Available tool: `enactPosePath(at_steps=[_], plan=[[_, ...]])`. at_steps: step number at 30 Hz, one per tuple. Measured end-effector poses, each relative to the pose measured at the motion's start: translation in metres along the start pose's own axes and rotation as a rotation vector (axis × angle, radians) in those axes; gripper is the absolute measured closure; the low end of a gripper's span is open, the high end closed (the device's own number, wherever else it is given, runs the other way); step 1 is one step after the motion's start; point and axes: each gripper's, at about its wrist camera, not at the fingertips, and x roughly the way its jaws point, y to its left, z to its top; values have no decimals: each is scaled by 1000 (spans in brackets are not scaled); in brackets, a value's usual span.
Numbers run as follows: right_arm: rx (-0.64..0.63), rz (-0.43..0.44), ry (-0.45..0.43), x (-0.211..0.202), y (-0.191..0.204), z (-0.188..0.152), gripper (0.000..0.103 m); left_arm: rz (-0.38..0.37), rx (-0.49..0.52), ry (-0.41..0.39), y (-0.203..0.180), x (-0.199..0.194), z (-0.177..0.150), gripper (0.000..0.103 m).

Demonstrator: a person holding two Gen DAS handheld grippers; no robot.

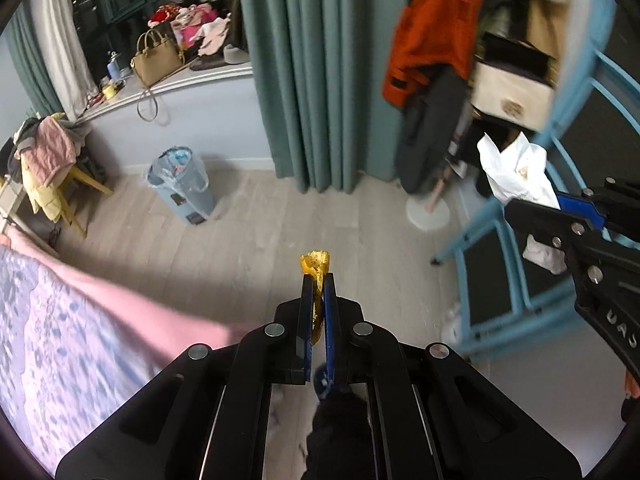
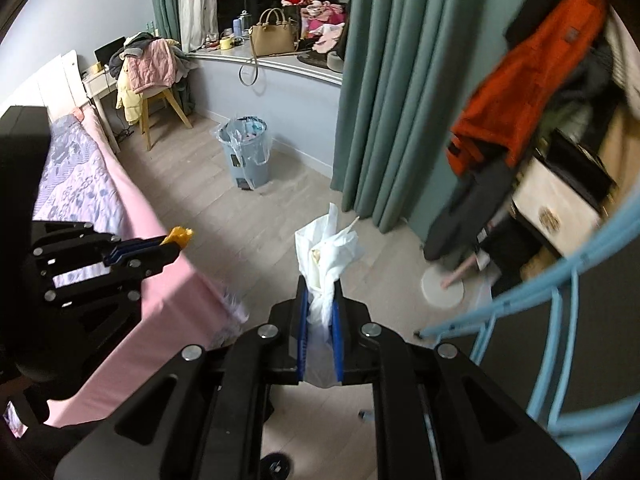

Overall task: Collect trash
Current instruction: 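Carry both held items over the plastic-lined blue bin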

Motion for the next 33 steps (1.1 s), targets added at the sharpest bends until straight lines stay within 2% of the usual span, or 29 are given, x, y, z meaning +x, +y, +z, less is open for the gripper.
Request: enactPosePath(at_steps=[5,8,13,14,22,24,28,33], plan=[[-30,15,10,47,-4,73,92,-16,10,5,39,44,68,99],[-25,27,16,80,-11,108,92,-1,33,12,60,72,105,99],[-52,67,29,134,-10,169,92,32,3,44,99,118,152,99],[-73,85,30,152,-8,188,92,41,-15,52,109,128,161,99],[-228,181,16,244,-4,286,92,151,-179,97,188,224,253,99],[-283,221,15,264,-8,321,92,179,-209,96,205,237,278,99],[-384,264,-2,296,-6,369,92,226,-291,106,239,261,311,99],[-402,335,22,343,4,427,92,282,-390,127,289,285,336,99]])
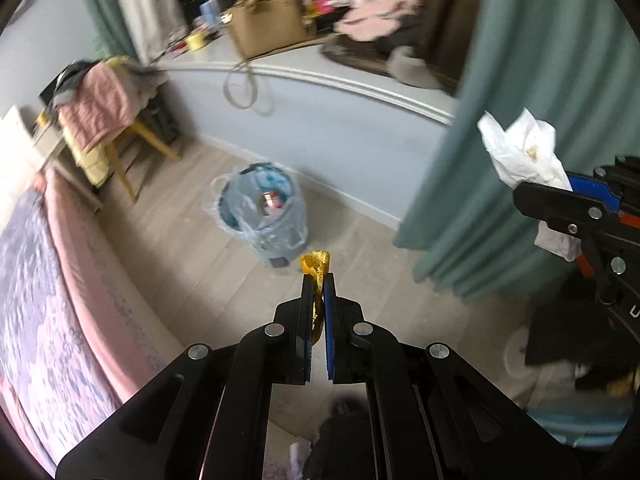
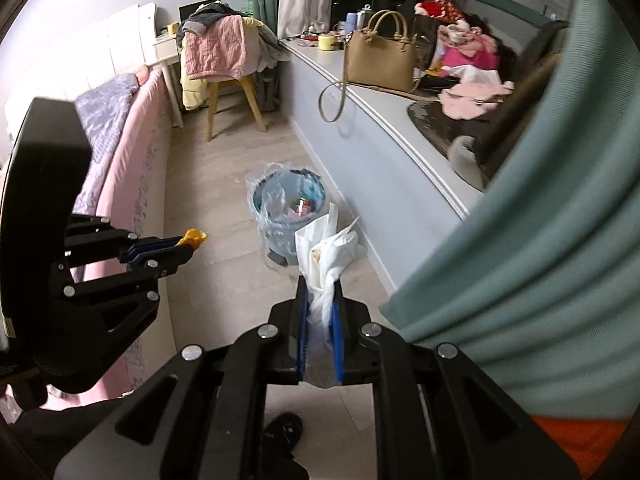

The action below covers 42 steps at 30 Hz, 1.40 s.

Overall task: Collect trash
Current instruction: 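Carry both held items over the plastic-lined blue bin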

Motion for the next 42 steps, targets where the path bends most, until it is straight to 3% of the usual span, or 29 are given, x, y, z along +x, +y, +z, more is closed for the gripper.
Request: enactPosePath(at_steps=[3,11,16,21,32,36,42], plan=[[-16,38,28,37,-11,31,92,18,-61,27,26,30,24,99],[-100,67,87,129,-9,127,92,37,-94,40,88,109,96,99],[-84,78,96,174,-11,183,92,27,-41,49,119,153,145,99],[-68,92,136,221,-19,223,92,32,-56,87,145,198,180,99],[-216,193,206,339,-33,270,92,61,-130,176,169,307,220,99],[-287,223,248,384,-30,271,92,101,-127,191,173,347,228,99],[-299,241,303,442,-30,264,92,84,-194,238,190,404,225,99]])
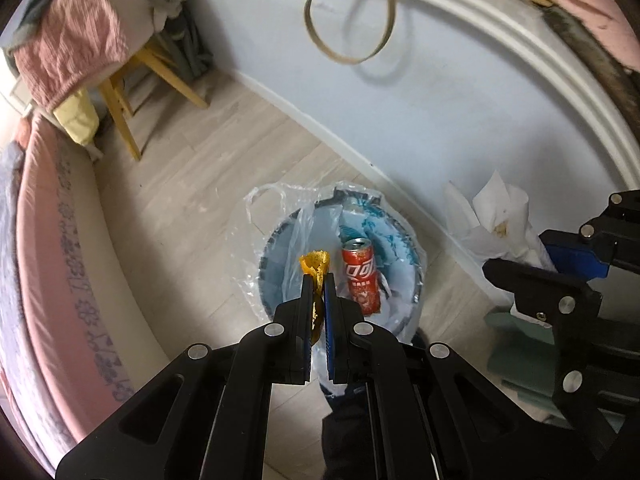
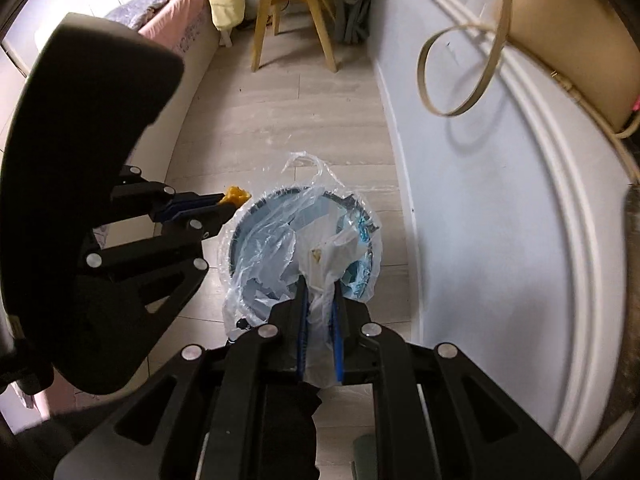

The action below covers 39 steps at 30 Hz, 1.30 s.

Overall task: Collect trash
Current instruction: 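Carry both held items over the plastic-lined blue bin, then lower both grippers into the bin and open them to drop tissue and crumb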

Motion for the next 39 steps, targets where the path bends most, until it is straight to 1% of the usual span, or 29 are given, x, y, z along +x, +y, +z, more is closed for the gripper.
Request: enactPosePath(at_steps=[2,4,5,8,10,11,15,25,31,36,39], plan=[[-1,-3,15,20,-2,0,92,-4,-5,18,2,22,-1,99],[14,1,31,41,-6,-1,92,8,8,27,4,44,-3,99],[20,1,45,59,-9,-2,92,7,-4,32,6,53,-3,99],[9,1,62,87,-9,-3,92,-1,-59,62,13,84,-6,99],[6,2,73,107,-9,-5,92,-10,-75,79,14,104,-10,99],[6,3,81,122,-10,-8,92,-15,-76,85,13,114,-13,99],[21,8,103,158,-12,-14,92,-36,-70,115,11,156,-23,99],[31,-9,144,242,-20,-22,92,-51,-21,164,5,238,-34,99],[38,-15,165,275,-24,-19,92,-56,-5,187,7,269,-36,99],[2,-13,173,293,-18,-12,92,-57,-16,206,13,280,-39,99],[-8,-13,179,295,-16,-12,92,-62,-21,211,14,282,-41,98]])
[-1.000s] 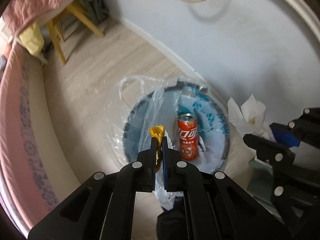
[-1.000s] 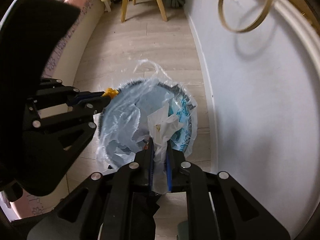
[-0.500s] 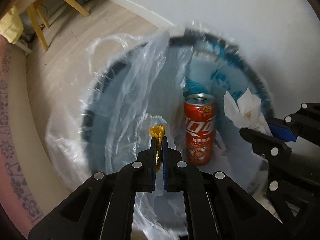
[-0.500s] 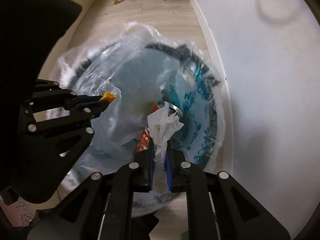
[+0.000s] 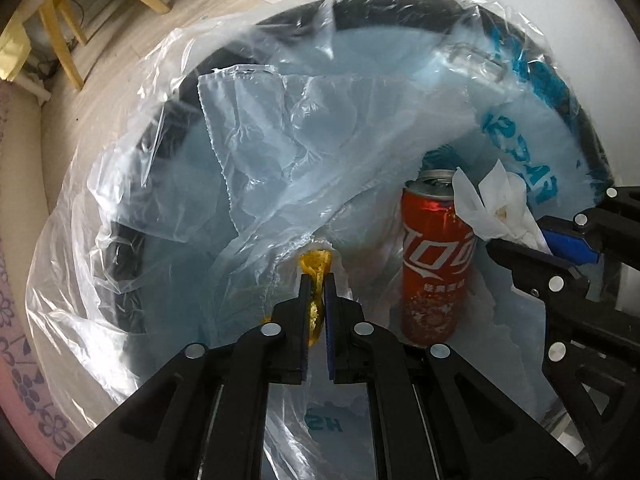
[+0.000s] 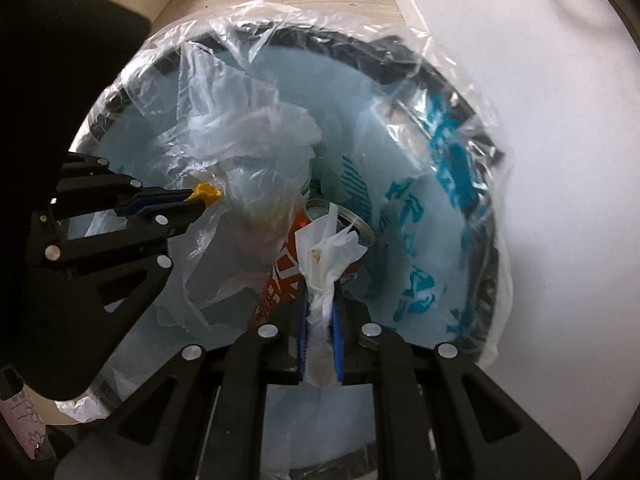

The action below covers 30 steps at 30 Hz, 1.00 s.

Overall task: Collect trash
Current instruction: 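Lower both grippers into the bin and open them to drop tissue and crumb, then raise both open tools up out of the bin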

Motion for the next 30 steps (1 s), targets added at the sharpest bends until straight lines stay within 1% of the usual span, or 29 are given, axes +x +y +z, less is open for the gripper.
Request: enactPosePath(at_steps=[2,3,4,5,7,8,10,11,12,14,15,16,17,18,20,23,25,29,30], plan=[[-1,0,3,-1,4,-1,92,2,-4,-4,0,-1,-1,91],[0,-4,3,-2,6,0,92,11,-4,-15,1,-5,-3,84],[0,-6,2,-2,7,1,92,17,-6,-28,2,-9,-3,80],[2,-8,0,-3,7,2,92,17,-7,-33,2,-11,-3,79],[3,-12,3,-3,9,3,92,13,-15,-36,1,-14,-3,73],[3,-14,4,-3,10,3,92,8,-19,-37,1,-16,-3,72],[-2,-36,-4,-4,11,5,86,4,-25,-38,0,-18,-3,68],[-7,-39,-16,-6,11,6,86,0,-27,-41,0,-20,-2,67],[-8,-41,-20,-14,13,3,83,-3,-30,-42,0,-22,-2,66],[-18,-56,-31,-17,15,5,66,-3,-34,-49,0,-26,2,62],[-20,-68,-40,-20,15,5,55,26,-27,-54,-1,-28,1,52],[-23,-76,-42,-22,16,5,54,56,-20,-69,-3,-31,0,46],[-29,-75,-40,-25,14,6,54,66,-12,-83,-3,-34,-1,45],[-27,-73,-42,-28,14,7,51,59,-10,-86,-2,-37,-1,45],[-31,-75,-47,-33,15,8,47,58,-9,-85,-1,-42,-2,45],[-50,-88,-59,-49,20,11,41,67,-6,-89,0,-50,-8,42],[-46,-100,-67,-58,20,13,31,73,-15,-91,4,-56,-10,37],[-46,-112,-82,-78,17,14,19,68,-27,-90,10,-67,-14,31],[-50,-140,-95,-86,13,14,12,69,-23,-97,11,-71,-15,25]])
